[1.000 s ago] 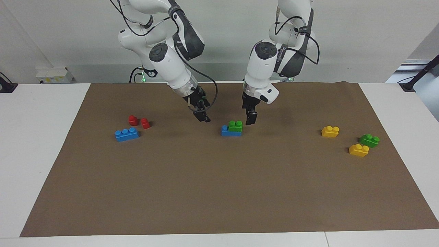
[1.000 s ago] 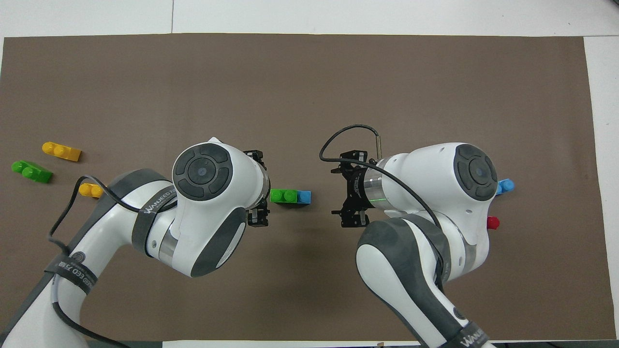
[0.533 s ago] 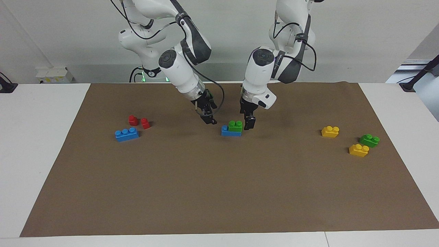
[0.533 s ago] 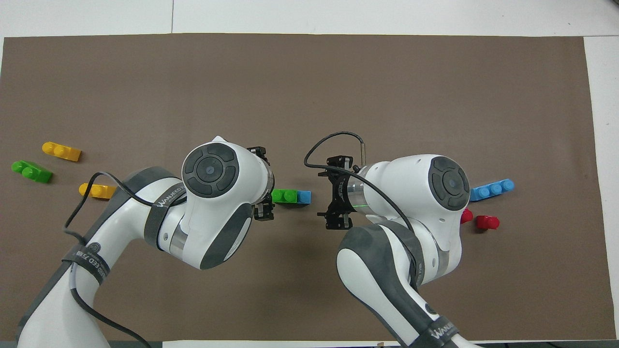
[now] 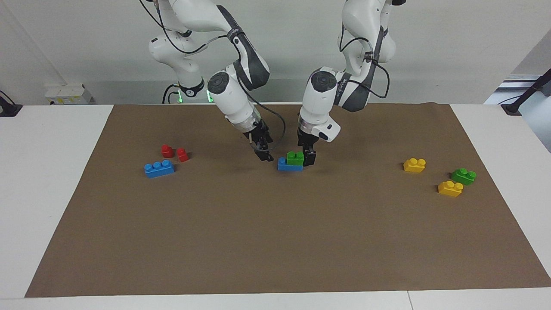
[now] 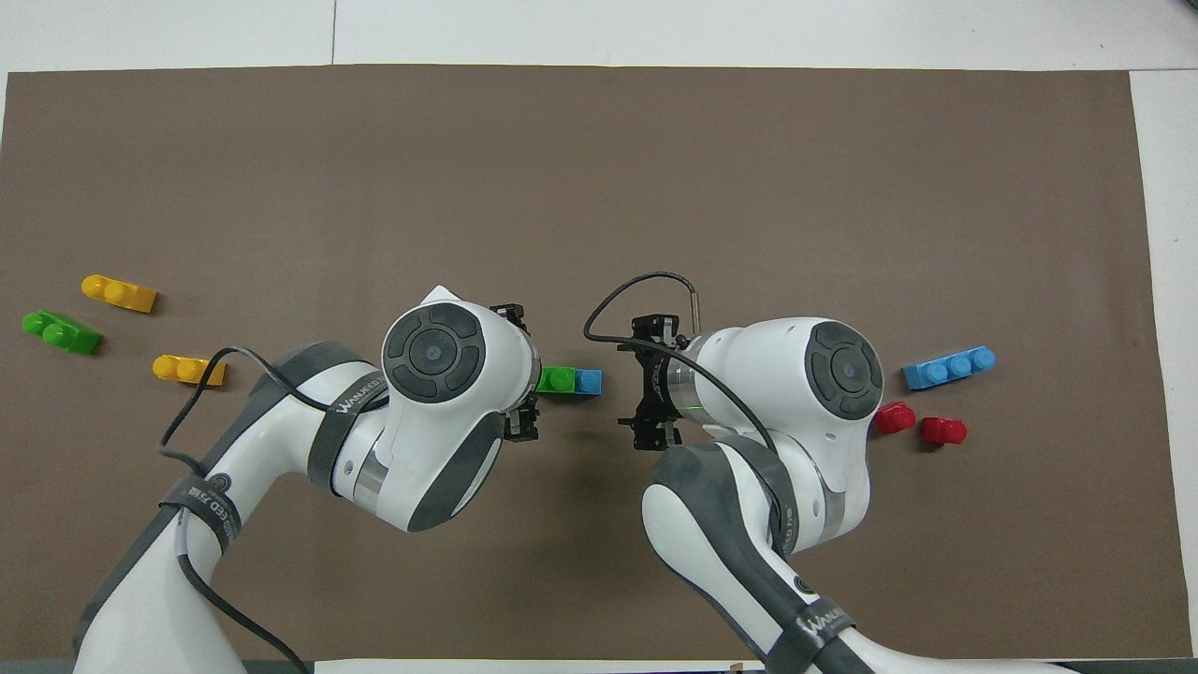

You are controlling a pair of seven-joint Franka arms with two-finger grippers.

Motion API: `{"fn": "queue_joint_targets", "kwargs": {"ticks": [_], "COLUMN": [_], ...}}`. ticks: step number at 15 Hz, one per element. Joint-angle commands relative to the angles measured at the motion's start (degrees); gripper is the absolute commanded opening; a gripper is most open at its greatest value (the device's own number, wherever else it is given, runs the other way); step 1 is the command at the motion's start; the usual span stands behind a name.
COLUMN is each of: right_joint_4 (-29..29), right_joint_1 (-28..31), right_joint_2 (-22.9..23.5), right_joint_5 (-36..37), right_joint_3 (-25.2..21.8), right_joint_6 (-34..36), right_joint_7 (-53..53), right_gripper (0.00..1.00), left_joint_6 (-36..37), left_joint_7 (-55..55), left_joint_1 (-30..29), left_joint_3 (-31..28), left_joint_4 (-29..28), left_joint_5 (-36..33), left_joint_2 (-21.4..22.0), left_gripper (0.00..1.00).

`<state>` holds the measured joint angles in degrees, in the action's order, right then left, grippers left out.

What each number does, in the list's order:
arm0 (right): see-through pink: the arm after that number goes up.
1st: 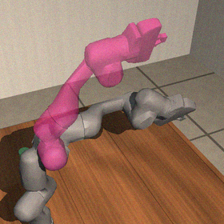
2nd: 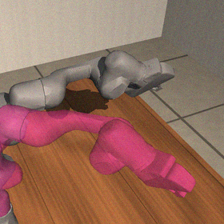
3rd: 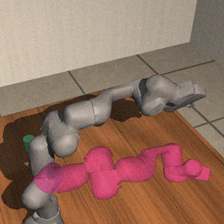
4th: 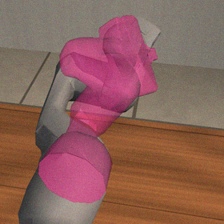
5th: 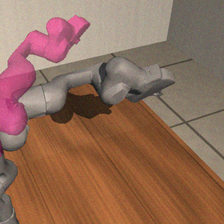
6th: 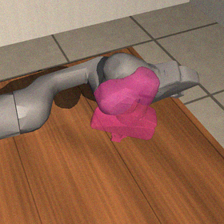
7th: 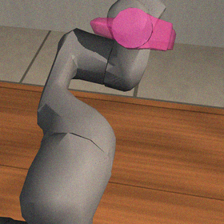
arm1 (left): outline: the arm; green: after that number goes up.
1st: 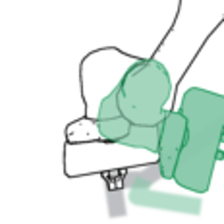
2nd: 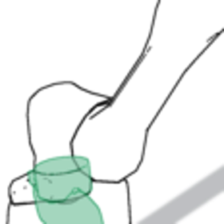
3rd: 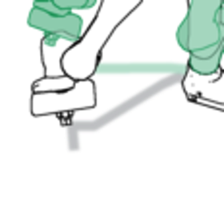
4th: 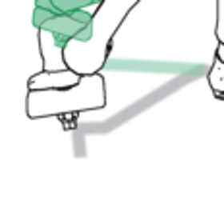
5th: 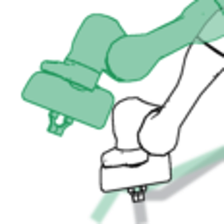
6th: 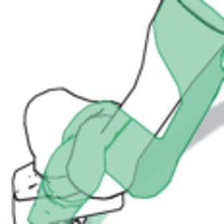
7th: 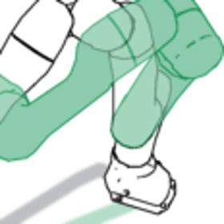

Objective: Remove green block with left arm and hold with right
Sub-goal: 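Close the left gripper on green while the right gripper grips blue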

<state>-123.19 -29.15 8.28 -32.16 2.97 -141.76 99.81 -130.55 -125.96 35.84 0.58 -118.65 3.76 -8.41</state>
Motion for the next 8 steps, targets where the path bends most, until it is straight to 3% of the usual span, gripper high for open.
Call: {"fn": "queue_joint_targets", "kwargs": {"ticks": [1,8], "right_joint_4": [0.1,0.6], "right_joint_1": [-0.3,-2.2], "right_joint_2": [2.4,6.3], "right_joint_5": [-6.0,-9.4], "right_joint_3": [-0.2,-0.2], "right_joint_6": [-1.9,-6.6], "right_joint_7": [-5.5,-9.3], "right_gripper": [0.88,0.88], "left_joint_6": [-2.7,-4.1], "left_joint_7": [-1.7,-2.9], "left_joint_1": [1.7,2.8], "left_joint_3": [-0.9,-0.9], "left_joint_4": [-2.5,-3.8], "left_joint_5": [0.0,0.0], "left_joint_2": [0.9,0.6], "left_gripper": [1.00,1.00]}}
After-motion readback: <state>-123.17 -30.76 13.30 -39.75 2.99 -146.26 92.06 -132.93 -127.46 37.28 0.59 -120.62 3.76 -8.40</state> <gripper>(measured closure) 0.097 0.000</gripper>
